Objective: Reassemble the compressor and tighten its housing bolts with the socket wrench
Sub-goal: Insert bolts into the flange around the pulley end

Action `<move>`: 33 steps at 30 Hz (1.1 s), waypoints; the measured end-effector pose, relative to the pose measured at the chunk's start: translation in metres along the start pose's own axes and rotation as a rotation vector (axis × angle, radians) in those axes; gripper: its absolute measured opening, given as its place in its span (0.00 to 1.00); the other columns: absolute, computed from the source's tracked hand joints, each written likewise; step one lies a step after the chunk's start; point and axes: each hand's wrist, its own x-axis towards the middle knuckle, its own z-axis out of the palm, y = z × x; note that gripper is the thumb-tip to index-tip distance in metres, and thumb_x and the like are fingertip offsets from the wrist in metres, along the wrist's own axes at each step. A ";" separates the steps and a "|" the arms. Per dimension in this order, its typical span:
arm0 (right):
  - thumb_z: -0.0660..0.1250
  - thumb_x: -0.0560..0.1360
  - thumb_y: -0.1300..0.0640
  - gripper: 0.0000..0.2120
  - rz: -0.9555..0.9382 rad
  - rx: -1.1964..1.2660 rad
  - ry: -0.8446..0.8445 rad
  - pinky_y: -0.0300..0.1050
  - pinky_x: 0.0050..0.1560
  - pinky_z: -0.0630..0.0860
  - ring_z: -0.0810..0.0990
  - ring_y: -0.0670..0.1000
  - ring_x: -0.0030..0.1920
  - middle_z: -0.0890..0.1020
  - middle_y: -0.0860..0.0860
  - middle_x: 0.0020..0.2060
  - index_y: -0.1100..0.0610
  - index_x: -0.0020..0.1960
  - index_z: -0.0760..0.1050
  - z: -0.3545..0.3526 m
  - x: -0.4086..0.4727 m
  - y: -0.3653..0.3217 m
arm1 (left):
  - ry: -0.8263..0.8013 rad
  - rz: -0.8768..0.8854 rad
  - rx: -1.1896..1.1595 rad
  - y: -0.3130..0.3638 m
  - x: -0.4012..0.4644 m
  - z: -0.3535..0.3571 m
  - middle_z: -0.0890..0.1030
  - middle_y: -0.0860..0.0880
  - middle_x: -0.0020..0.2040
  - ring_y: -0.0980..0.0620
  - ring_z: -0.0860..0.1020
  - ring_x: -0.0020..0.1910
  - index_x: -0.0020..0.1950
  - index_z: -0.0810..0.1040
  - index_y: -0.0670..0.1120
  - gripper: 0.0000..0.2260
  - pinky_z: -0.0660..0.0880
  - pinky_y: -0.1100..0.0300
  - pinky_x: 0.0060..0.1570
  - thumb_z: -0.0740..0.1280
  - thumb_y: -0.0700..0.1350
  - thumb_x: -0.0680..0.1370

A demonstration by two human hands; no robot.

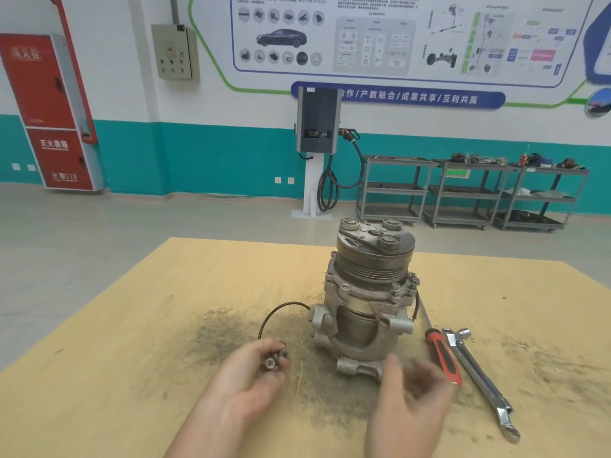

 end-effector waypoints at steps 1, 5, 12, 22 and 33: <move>0.69 0.74 0.67 0.10 0.046 0.048 -0.028 0.31 0.42 0.70 0.79 0.41 0.42 0.81 0.46 0.39 0.53 0.44 0.73 0.003 -0.015 0.001 | 0.008 -0.005 -0.019 -0.008 -0.004 0.004 0.70 0.40 0.42 0.50 0.68 0.36 0.46 0.71 0.38 0.08 0.68 0.60 0.33 0.58 0.26 0.76; 0.57 0.82 0.59 0.13 0.780 0.492 -0.323 0.47 0.47 0.72 0.79 0.55 0.46 0.81 0.61 0.51 0.62 0.48 0.78 0.025 -0.027 0.001 | 0.012 0.023 0.100 -0.040 -0.019 0.017 0.73 0.41 0.37 0.49 0.70 0.35 0.40 0.73 0.36 0.07 0.67 0.60 0.37 0.62 0.29 0.77; 0.58 0.79 0.59 0.13 1.251 0.846 -0.396 0.50 0.48 0.75 0.80 0.57 0.43 0.83 0.62 0.36 0.67 0.50 0.77 0.034 -0.012 0.002 | 0.052 0.246 0.276 -0.040 -0.028 0.028 0.86 0.43 0.46 0.47 0.82 0.48 0.49 0.78 0.41 0.06 0.75 0.51 0.50 0.69 0.44 0.79; 0.57 0.75 0.69 0.09 0.862 0.546 -0.305 0.37 0.20 0.69 0.71 0.50 0.30 0.76 0.56 0.31 0.64 0.49 0.76 0.013 0.011 0.002 | 0.312 0.409 0.705 -0.017 -0.002 -0.009 0.78 0.43 0.49 0.45 0.77 0.49 0.54 0.73 0.36 0.12 0.73 0.52 0.56 0.72 0.39 0.75; 0.59 0.71 0.32 0.24 0.125 0.177 -0.269 0.37 0.23 0.58 0.58 0.45 0.19 0.60 0.44 0.19 0.48 0.27 0.62 -0.005 0.047 -0.013 | 0.284 0.902 1.521 -0.012 0.019 0.021 0.75 0.49 0.67 0.55 0.70 0.67 0.66 0.76 0.50 0.15 0.65 0.56 0.69 0.56 0.52 0.83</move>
